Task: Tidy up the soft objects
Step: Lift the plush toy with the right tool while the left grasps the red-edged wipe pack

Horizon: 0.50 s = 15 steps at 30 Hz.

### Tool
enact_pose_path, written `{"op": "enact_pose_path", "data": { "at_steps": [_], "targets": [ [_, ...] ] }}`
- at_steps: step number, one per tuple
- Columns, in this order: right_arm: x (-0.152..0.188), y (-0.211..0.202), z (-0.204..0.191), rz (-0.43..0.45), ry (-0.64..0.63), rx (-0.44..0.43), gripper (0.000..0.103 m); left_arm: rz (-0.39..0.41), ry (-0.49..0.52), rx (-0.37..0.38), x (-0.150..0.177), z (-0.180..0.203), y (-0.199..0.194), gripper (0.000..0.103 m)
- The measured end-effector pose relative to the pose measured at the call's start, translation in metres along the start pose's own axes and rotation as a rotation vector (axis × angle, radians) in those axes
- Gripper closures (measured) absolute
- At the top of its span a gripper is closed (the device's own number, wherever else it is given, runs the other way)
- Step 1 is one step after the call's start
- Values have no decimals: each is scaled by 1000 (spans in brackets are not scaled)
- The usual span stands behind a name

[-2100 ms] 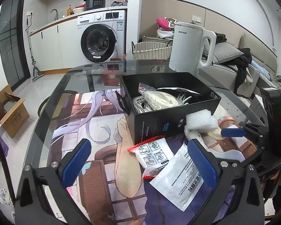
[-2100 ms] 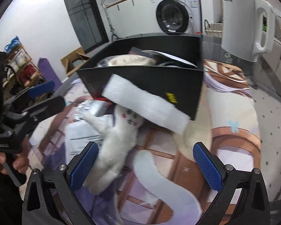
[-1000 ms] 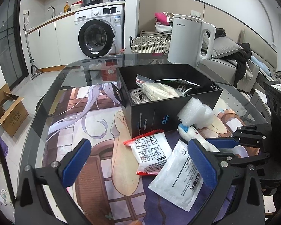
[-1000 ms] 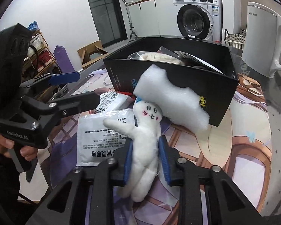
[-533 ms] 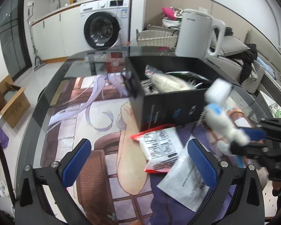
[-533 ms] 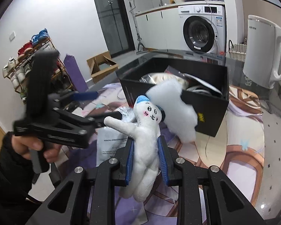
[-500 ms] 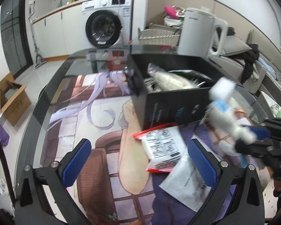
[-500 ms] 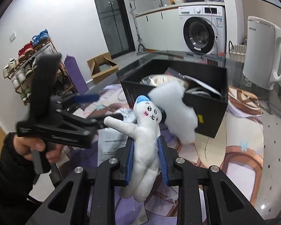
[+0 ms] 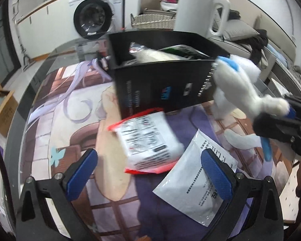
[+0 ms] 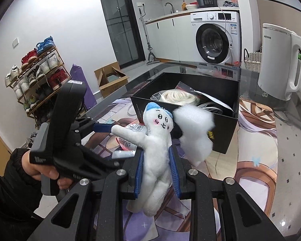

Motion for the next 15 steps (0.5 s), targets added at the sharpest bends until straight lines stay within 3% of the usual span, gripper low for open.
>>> {"op": "enact_pose_path", "data": {
  "at_steps": [3, 10, 15],
  "targets": [
    [0, -2, 1, 6, -3, 2, 78, 7, -15, -13, -1, -3, -2, 0],
    [-1, -2, 3, 9, 1, 4, 78, 22, -156, -35, -1, -31, 0, 0],
    [-1, -2, 5, 8, 6, 7, 78, 5, -153, -68, 3, -40, -1, 0]
  ]
}}
Point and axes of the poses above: each gripper's, at about its wrist camera, not at the fingertips, and y roughly the way its jaws point, z to its right, x to its underside, the point moved 4 cm from there along y, roughly the way its jaws point, and after that the axes turned 7 degrees about y, right-handed, at the moved point
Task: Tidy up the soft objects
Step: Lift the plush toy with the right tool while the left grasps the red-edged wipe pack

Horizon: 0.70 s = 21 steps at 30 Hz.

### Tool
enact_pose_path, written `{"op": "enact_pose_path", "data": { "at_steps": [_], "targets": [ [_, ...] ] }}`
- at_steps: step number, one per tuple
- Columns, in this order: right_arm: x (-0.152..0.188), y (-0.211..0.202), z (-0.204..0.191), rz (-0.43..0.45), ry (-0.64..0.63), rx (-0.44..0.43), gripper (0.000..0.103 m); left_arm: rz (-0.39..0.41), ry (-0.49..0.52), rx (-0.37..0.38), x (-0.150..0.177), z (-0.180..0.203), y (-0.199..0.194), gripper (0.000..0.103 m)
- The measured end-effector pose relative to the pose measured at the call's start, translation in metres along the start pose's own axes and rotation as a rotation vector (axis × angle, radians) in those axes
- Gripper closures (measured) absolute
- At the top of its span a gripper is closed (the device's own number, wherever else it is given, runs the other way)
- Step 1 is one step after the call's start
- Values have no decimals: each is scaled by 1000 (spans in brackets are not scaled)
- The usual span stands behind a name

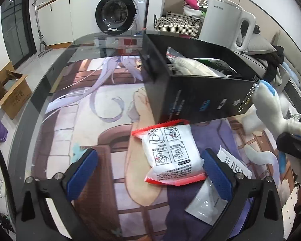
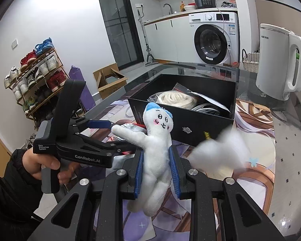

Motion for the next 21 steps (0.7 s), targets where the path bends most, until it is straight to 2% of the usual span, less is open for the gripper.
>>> {"op": "enact_pose_path", "data": {
  "at_steps": [6, 16, 19, 21],
  "targets": [
    [0, 0, 1, -1, 0, 4, 78, 0, 17, -10, 0, 4, 1, 0],
    [-1, 0, 3, 1, 5, 11, 78, -15, -16, -38, 1, -7, 3, 1],
    [-1, 0, 3, 0, 5, 10, 78, -15, 9, -40, 1, -4, 4, 4],
    [-1, 0, 3, 1, 5, 10, 78, -10, 30, -44, 1, 0, 3, 11]
  ]
}}
Point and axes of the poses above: each gripper's, at about its wrist camera, not at the fingertips, and y roughly the way its jaws point, z to its right, x to its underside, the point moved 4 cm from there along y, roughly the way its jaws point, and after that the axes turned 7 degrees about y, right-handed, at the moved point
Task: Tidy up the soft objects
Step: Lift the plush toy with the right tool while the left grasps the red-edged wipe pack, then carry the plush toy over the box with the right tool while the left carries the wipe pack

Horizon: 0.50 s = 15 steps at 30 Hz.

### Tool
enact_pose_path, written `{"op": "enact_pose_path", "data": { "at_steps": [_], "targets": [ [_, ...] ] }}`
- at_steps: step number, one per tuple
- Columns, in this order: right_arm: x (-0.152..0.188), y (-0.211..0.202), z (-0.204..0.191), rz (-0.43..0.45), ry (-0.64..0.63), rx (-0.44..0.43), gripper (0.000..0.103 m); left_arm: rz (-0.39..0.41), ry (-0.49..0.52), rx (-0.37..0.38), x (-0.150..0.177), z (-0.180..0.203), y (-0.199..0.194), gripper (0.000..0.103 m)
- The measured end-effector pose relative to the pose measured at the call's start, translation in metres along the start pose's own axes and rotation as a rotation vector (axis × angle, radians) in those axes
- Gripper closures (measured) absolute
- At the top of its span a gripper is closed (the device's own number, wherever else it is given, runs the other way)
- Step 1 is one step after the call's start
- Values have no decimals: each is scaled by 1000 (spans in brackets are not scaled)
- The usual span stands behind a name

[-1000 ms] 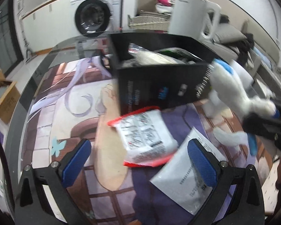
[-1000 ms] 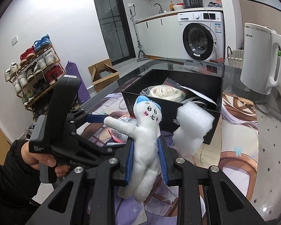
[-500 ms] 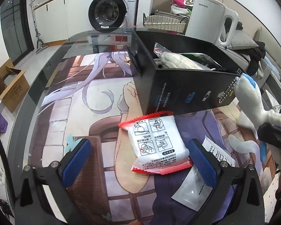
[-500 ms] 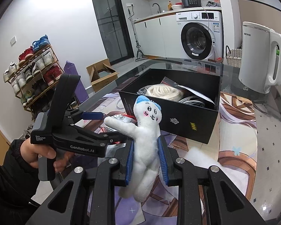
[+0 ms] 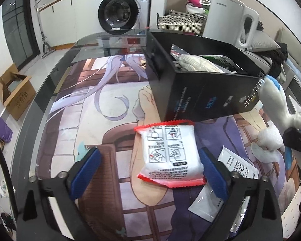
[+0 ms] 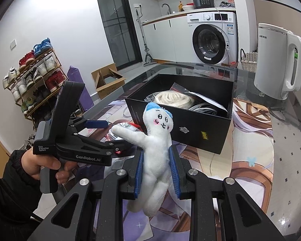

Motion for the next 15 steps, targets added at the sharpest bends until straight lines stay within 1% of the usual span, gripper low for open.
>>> {"op": "enact_pose_path", "data": {
  "at_steps": [1, 5, 7, 8, 9, 10, 12, 15],
  "targets": [
    [0, 0, 0, 0, -1, 1, 78, 2, 8, 0, 0, 2, 0, 12],
    [0, 0, 0, 1, -1, 2, 78, 16, 39, 7, 0, 8, -2, 22],
    [0, 0, -1, -1, -1, 1, 78, 27, 60, 11, 0, 11, -3, 30],
    [0, 0, -1, -1, -2, 2, 78, 31, 69, 13, 0, 13, -4, 37],
    [0, 0, -1, -2, -2, 3, 78, 37, 77, 15, 0, 14, -5, 48],
    [0, 0, -2, 0, -3, 4, 78, 43, 81, 21, 0, 14, -6, 52],
    [0, 0, -2, 2, -5, 8, 78, 47, 82, 34, 0, 16, -8, 57],
    [-1, -1, -1, 9, -5, 12, 78, 63, 86, 67, -2, 19, -15, 58]
  ]
}}
Point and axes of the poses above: each gripper's, at about its wrist camera, not at the fingertips, and y roughly the way its jaws point, z to its right, x to its underside, the point moved 4 cm from there along y, roughly the way its jaws point, and after that the axes turned 7 degrees about y, right-handed, at the moved point
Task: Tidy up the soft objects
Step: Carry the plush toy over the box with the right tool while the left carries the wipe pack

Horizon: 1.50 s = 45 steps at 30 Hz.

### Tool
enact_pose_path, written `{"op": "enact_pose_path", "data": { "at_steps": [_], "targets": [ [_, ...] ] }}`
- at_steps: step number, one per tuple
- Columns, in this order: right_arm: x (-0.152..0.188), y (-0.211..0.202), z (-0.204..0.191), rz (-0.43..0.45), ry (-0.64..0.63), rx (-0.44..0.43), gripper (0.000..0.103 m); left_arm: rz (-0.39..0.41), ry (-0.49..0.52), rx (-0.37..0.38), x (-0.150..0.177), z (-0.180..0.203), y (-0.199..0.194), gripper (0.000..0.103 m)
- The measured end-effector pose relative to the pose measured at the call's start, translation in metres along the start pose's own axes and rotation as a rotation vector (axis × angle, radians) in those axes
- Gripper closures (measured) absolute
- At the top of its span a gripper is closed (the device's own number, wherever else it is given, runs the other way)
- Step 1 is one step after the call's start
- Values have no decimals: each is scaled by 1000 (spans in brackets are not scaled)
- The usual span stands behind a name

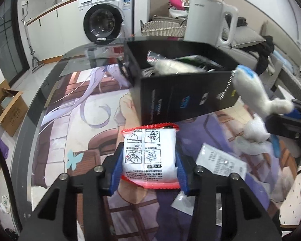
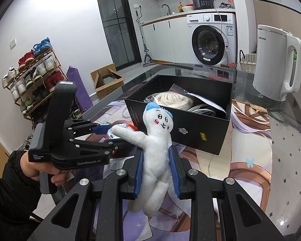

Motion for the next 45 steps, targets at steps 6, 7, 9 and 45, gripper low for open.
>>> {"op": "enact_pose_path", "data": {
  "at_steps": [6, 7, 9, 45],
  "targets": [
    [-1, -4, 2, 17, 6, 9, 78, 68, 7, 10, -11, 3, -22, 58],
    [-2, -5, 2, 21, 5, 11, 78, 79, 8, 15, -12, 4, -25, 58],
    [-3, -6, 3, 28, 5, 15, 78, 93, 10, 13, -15, 5, -31, 58],
    [-42, -48, 30, 181, 24, 87, 78, 286, -53, 15, -51, 3, -79, 58]
  ]
}}
Point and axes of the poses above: each gripper's, at about its wrist camera, not at the fingertips, and y roughly the way its jaws point, z to its right, x to its underside, the point moved 4 cm from there along y, roughly the way its jaws point, and after that the axes turned 7 degrees about y, right-handed, at the moved point
